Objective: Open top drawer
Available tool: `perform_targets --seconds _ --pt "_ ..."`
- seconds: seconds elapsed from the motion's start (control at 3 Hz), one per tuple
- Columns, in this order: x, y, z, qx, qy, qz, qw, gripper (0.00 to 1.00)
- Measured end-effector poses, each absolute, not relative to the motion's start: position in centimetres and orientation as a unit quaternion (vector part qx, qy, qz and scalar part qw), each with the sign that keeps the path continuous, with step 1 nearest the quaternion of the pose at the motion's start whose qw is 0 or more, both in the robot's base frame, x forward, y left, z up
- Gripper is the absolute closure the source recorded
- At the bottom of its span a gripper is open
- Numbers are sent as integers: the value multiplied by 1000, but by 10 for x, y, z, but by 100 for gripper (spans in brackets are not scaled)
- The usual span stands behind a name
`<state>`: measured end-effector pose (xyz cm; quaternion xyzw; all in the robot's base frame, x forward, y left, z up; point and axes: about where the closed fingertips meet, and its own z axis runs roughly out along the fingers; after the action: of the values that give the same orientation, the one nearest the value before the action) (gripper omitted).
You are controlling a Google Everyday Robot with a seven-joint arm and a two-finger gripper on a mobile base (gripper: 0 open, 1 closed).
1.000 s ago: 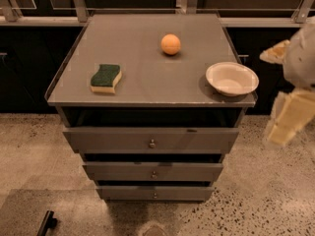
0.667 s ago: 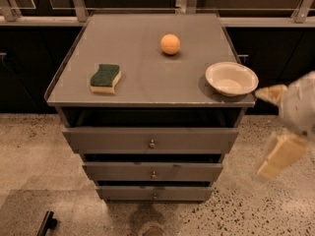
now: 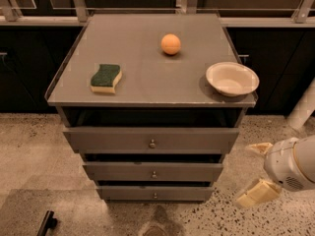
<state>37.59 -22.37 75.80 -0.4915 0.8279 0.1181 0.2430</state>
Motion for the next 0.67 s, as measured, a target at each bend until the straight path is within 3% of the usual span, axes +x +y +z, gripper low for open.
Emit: perform_targets --seconds 0.67 --pt "376 -224 758 -492 828 118 243 66"
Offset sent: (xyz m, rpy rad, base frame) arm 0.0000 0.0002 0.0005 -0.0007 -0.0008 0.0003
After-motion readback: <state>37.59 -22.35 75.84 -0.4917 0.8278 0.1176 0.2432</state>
